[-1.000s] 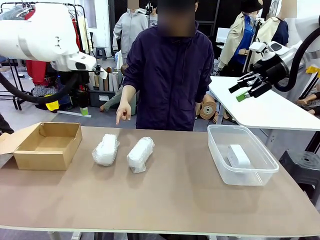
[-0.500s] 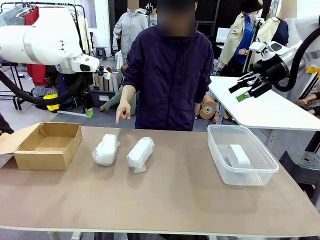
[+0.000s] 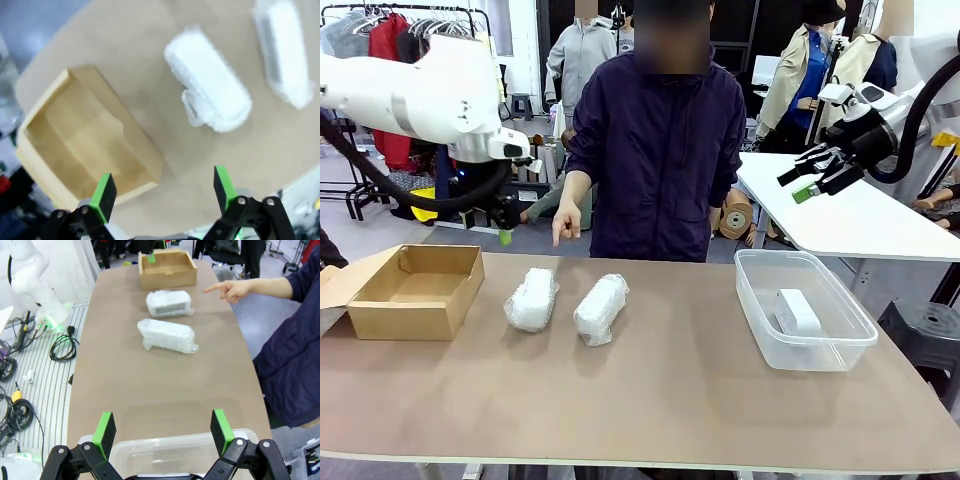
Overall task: Separate and place wrapped and unwrapped clocks.
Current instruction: Pick up the Digital clock indicated by the person.
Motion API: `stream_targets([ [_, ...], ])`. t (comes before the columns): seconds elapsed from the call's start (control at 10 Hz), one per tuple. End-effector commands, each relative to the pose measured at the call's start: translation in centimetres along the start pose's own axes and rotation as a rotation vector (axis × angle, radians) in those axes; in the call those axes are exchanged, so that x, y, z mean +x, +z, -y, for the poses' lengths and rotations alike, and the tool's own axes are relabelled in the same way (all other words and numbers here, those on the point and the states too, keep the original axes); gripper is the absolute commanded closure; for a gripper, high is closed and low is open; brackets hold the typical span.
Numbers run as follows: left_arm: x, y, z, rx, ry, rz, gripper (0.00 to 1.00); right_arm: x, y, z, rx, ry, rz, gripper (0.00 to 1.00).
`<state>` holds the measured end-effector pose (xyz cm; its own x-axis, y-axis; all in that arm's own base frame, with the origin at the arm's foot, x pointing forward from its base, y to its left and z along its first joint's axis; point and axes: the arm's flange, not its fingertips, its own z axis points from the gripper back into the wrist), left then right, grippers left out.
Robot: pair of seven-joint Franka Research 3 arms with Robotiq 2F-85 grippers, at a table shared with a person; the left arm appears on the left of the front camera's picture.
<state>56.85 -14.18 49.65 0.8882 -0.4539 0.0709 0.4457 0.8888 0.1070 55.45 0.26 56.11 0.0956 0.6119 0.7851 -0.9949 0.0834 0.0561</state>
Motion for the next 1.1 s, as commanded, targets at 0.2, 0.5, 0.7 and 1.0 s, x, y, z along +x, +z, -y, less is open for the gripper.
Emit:
stream_targets([
  [0.2, 3.5, -4.0, 4.0, -0.059, 0.294, -0.032, 0.0, 0.2, 0.1, -0.2, -0.002, 0.006, 0.0, 0.0],
  [0.5, 3.4, -6.3, 6.6, -0.089, 0.369, -0.04, 0.0, 0.2, 0.1, -0.2, -0.002, 0.006, 0.0, 0.0],
  [0.7, 3.3, -7.5, 6.8, -0.098, 0.406, -0.012, 0.0, 0.2, 0.1, -0.2, -0.002, 0.006, 0.0, 0.0],
  [1.0, 3.8, -6.9, 6.9, -0.096, 0.373, -0.04, 0.0, 0.2, 0.1, -0.2, -0.002, 0.006, 0.0, 0.0],
])
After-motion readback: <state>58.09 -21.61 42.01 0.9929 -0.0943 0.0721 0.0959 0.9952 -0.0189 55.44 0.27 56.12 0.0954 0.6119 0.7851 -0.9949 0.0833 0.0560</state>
